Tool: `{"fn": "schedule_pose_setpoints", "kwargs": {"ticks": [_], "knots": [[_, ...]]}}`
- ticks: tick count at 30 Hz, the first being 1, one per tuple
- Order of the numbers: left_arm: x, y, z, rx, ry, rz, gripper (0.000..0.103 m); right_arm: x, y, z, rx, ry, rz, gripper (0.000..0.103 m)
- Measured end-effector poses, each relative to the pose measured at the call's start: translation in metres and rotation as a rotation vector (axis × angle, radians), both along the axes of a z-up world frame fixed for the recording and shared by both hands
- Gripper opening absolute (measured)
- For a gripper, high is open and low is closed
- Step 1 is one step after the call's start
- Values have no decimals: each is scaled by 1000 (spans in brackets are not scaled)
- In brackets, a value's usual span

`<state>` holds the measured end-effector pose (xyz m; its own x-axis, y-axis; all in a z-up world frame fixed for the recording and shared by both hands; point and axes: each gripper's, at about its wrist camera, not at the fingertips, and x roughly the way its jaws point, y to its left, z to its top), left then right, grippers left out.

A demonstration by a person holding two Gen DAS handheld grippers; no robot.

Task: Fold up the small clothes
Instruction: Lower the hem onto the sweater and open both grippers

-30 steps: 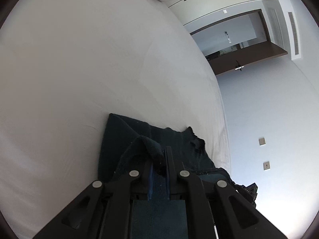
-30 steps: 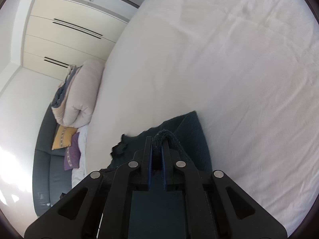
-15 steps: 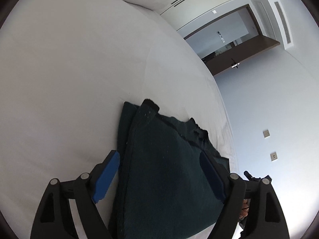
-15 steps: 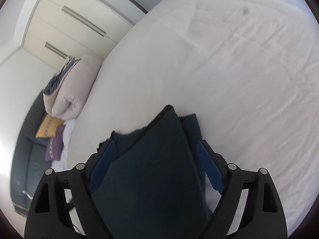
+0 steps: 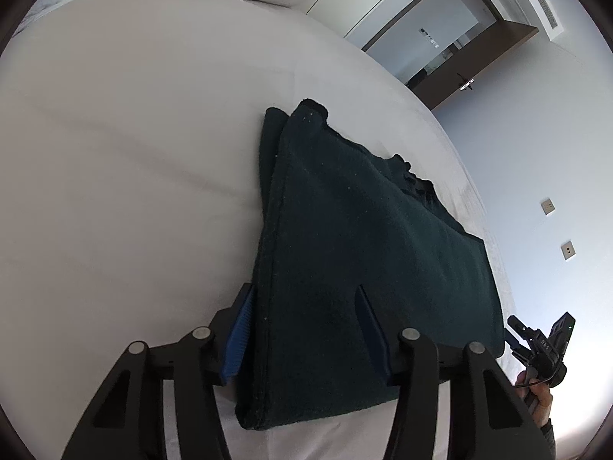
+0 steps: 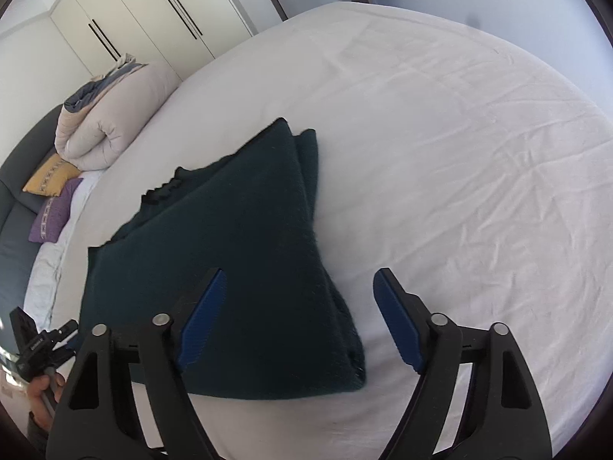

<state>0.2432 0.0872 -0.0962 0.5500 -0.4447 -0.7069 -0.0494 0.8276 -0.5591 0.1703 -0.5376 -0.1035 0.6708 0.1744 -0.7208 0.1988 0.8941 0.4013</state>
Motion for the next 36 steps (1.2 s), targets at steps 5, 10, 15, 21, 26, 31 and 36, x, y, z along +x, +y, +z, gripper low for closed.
{"fn": "schedule_pose_setpoints", "kwargs": {"ticks": [5, 10, 15, 21, 26, 31, 36], "knots": [[-3, 4, -7, 29, 21, 12, 25, 0, 4, -13, -11, 43, 35, 33], [-5, 1, -5, 90, 18, -10, 12, -5, 6, -18, -47, 52, 38, 17], [-5, -4, -3, 129, 20, -14, 9, -11, 3, -16, -54, 70, 26, 8], [-8, -7, -3, 180, 9, -31, 8, -18, -4, -14, -31, 79, 8, 6], [-11, -8, -7, 178, 4, -31, 7, -23, -5, -16, -18, 88, 5, 6], [-15, -10, -10, 188, -6, -33, 6, -23, -14, -27, 38, 91, -16, 6], [-16, -15, -9, 197, -5, -23, 6, -13, -25, -39, 84, 62, -4, 10]]}}
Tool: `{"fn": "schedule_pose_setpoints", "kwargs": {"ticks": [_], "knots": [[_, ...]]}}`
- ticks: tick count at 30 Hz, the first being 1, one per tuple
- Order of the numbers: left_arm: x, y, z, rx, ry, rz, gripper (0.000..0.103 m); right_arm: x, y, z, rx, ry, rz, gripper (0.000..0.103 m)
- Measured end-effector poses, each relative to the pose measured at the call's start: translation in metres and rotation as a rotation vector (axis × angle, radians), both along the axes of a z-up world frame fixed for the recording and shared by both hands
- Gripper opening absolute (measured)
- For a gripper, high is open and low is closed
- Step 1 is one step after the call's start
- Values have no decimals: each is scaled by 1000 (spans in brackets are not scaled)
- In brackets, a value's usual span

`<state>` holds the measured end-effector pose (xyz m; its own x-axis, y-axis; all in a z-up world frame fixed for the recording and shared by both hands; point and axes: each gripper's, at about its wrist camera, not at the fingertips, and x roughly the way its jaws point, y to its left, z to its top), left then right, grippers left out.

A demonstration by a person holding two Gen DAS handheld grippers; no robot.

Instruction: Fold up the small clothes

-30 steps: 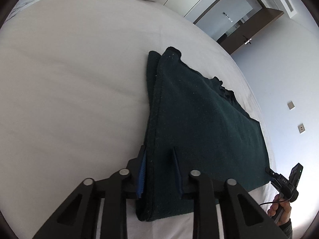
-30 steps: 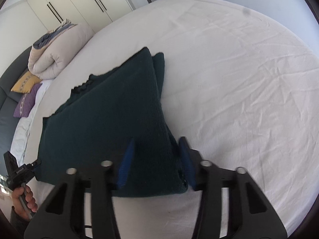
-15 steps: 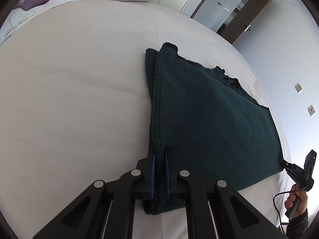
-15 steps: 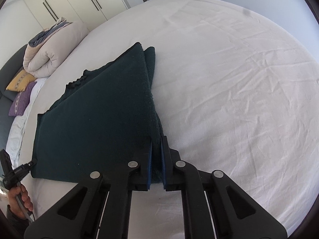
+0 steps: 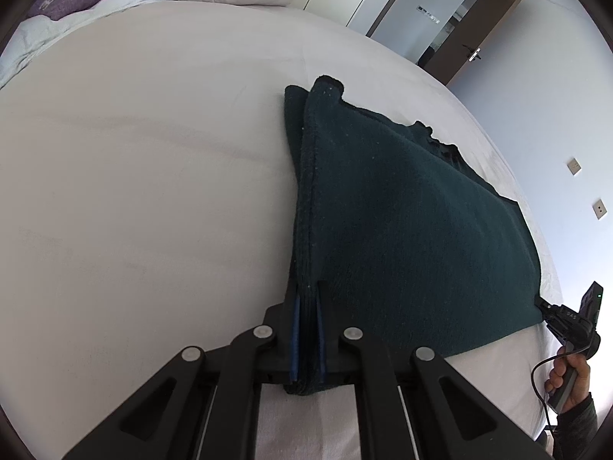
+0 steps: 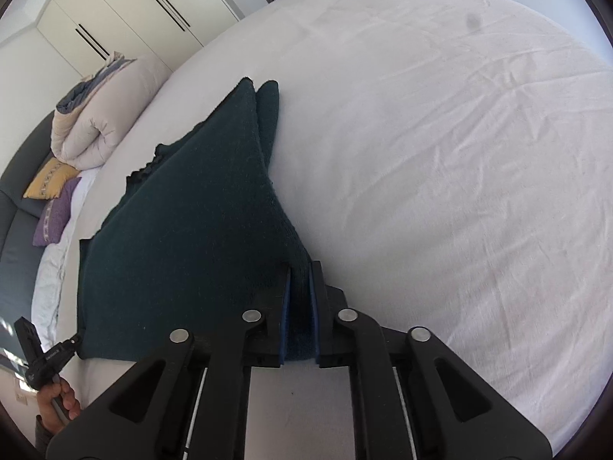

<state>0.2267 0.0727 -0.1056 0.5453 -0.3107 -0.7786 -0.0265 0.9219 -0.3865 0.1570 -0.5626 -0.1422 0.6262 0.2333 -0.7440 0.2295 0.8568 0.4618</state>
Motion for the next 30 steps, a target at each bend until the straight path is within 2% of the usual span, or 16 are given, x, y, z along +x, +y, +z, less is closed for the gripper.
{"fn": "schedule_pose_setpoints", "kwargs": {"ticks": [1, 3, 5, 6, 8, 11, 17, 23, 25, 27, 28, 30], "knots": [[-1, 0, 0, 9, -2, 1, 6, -2, -1, 2, 11, -2, -6, 13], [-2, -6, 1, 49, -6, 1, 7, -9, -3, 6, 19, 1, -50, 30], [-3, -8, 2, 78, -10, 1, 7, -19, -2, 14, 23, -18, -93, 65], [-3, -10, 2, 94, -12, -1, 7, -25, 0, 19, 12, -37, -115, 67], [-4, -11, 2, 107, -14, -1, 7, -34, 10, 33, -27, -83, -137, 67], [-4, -12, 1, 121, -18, -1, 8, -35, 30, 49, -31, -121, -88, 67], [-5, -12, 0, 133, -24, -6, 8, -8, 96, 67, -41, -148, 110, 67], [-6, -11, 0, 140, -29, -9, 8, 13, 144, 48, 71, -131, 221, 67], [-6, -12, -1, 143, -30, -10, 8, 20, 150, 31, 125, -93, 228, 67], [-6, -12, -1, 151, -31, -10, 8, 22, 147, 10, 151, -68, 214, 60], [-6, -12, -1, 156, -32, -10, 9, 20, 143, 5, 158, -91, 208, 56], [-7, -12, -1, 162, -33, -8, 10, 15, 134, -3, 218, -141, 208, 56]]}}
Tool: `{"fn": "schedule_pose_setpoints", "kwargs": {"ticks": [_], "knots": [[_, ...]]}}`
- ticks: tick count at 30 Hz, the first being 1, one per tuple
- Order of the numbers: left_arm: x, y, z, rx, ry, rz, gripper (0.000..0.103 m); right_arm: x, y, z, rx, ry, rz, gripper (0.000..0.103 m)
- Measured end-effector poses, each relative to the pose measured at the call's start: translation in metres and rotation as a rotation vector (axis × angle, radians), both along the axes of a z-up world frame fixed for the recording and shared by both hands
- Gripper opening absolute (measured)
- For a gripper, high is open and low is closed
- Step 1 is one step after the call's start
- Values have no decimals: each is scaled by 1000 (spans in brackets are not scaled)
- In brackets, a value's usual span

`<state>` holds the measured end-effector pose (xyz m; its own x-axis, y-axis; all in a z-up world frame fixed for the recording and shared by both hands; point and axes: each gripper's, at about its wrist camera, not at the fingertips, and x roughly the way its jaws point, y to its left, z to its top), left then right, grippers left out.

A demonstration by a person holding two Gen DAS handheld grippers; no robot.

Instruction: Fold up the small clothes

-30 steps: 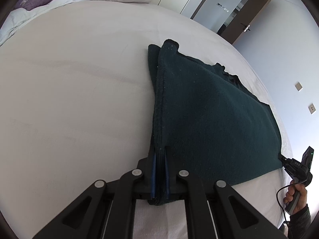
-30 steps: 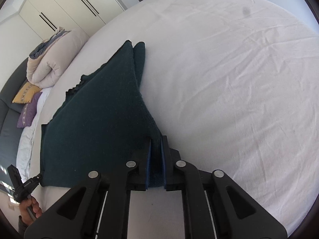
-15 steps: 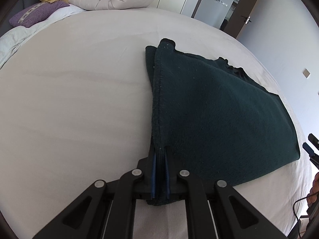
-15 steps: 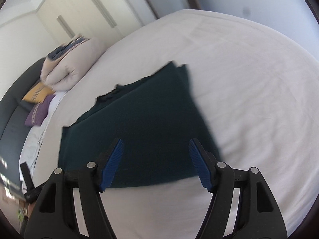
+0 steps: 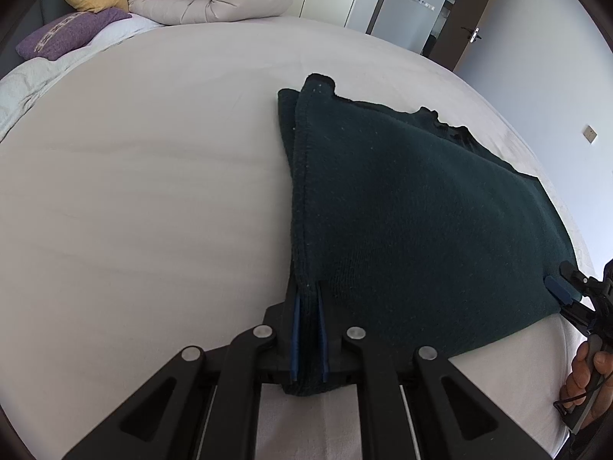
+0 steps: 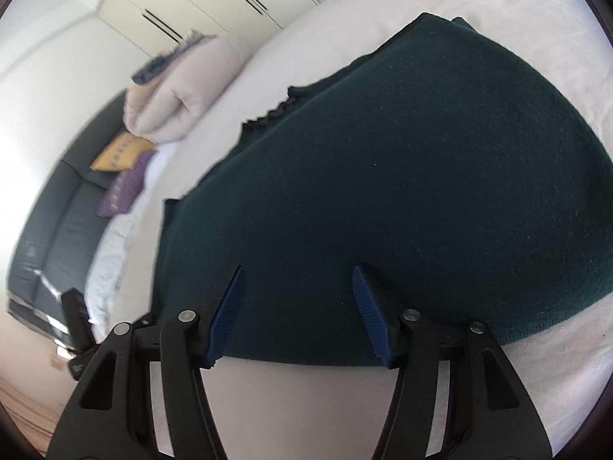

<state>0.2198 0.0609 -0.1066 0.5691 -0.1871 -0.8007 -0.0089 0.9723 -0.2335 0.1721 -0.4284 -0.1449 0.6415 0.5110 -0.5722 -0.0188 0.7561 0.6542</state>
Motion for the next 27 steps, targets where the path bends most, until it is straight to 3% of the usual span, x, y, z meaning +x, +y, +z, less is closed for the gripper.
{"fn": "schedule_pose_setpoints", "kwargs": {"ticks": [3, 5, 10, 13, 18, 21, 23, 25, 27], "knots": [[-3, 4, 5, -16, 2, 19, 10, -5, -13, -7, 73, -33, -16, 55], [-6, 0, 15, 12, -2, 32, 10, -9, -13, -10, 75, -65, -17, 55], [-10, -43, 55, 74, -115, -48, 11, -9, -10, -11, 47, -85, -21, 55], [12, -85, 57, 46, -100, -137, 11, -14, -14, -13, 69, -94, -23, 55], [41, -141, 34, 102, -11, -219, 11, -18, -16, -11, 64, -100, -22, 55], [41, -135, 23, 153, 6, -172, 11, -16, -16, -12, 70, -103, -21, 55], [44, -116, 15, 117, 28, -149, 13, -15, -16, -13, 72, -105, -20, 55], [44, -93, 14, 97, 28, -121, 2, -21, -19, -12, 73, -108, -20, 55], [40, -74, 13, 71, 24, -103, 2, -21, -20, -12, 73, -104, -22, 55]]}}
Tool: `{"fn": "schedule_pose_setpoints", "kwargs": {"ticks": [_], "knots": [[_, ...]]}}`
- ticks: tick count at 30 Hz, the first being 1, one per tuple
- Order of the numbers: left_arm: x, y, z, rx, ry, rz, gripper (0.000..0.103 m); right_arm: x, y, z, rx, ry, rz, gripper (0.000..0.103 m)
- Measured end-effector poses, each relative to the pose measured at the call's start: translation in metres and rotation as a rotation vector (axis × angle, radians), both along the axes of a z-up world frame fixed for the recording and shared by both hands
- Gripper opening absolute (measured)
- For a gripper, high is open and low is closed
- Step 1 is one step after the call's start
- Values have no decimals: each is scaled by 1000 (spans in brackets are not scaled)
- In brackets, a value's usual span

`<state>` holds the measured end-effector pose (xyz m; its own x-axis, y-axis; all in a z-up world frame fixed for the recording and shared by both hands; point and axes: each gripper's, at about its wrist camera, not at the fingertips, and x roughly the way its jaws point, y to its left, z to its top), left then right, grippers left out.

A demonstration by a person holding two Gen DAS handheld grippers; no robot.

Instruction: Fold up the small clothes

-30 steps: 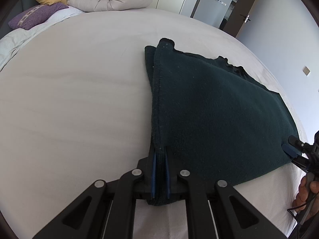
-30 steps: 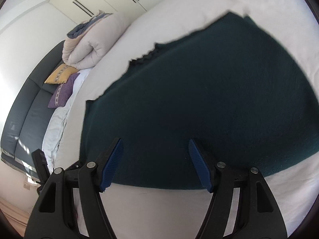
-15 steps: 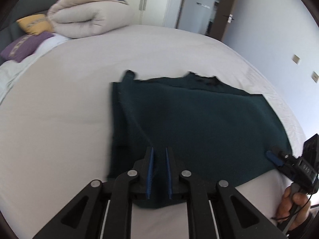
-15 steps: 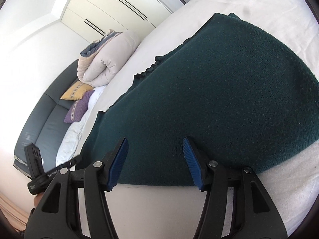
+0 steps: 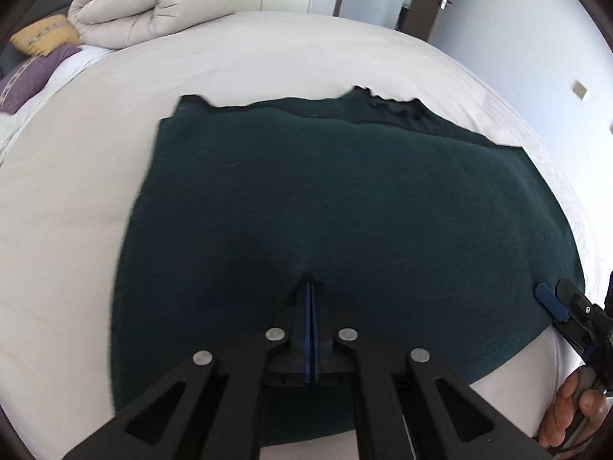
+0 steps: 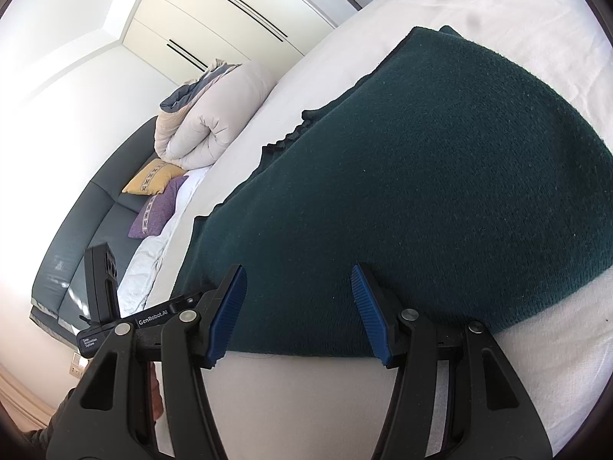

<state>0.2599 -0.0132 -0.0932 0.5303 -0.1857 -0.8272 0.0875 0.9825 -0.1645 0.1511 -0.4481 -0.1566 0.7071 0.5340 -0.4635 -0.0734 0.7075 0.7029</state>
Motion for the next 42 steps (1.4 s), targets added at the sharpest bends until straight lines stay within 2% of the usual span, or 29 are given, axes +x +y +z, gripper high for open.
{"fn": "schedule_pose_setpoints", "kwargs": {"ticks": [4, 7, 9, 12, 17, 19, 22, 24, 26, 29, 33, 37, 42], "knots": [[-18, 26, -6, -44, -12, 24, 4, 0, 0, 1, -7, 2, 0, 55], [-37, 37, -5, -48, -23, 63, 4, 0, 2, 2, -19, 5, -1, 55], [-50, 47, 0, -102, -21, 101, 4, 1, 2, 2, -25, 7, -1, 55], [-55, 46, 19, -79, -65, 106, 5, 2, 3, 2, -29, 7, -5, 55], [-32, 14, 47, -49, -139, 35, 18, 2, 4, 2, -31, 8, -6, 55], [-10, -2, 51, -25, -161, 5, 28, 3, 4, 2, -30, 7, -6, 55], [23, -8, 41, 17, -143, 7, 30, 2, 3, 2, -27, 7, -6, 55], [41, 4, 26, 44, -104, 48, 30, 3, 3, 2, -24, 6, -5, 55], [48, 18, 13, 27, -74, 75, 32, 3, 3, 2, -21, 7, -4, 55], [38, 40, 2, -25, -93, 66, 29, 3, 4, 7, -33, 29, 0, 57], [29, 44, -3, -22, -120, 48, 29, 9, 13, 30, -50, 38, 6, 57], [27, 41, -7, -14, -137, 50, 29, 42, 42, 69, -90, -4, 73, 57], [29, 47, -10, -68, -139, 56, 28, 114, 84, 64, -103, 90, 183, 57]]}}
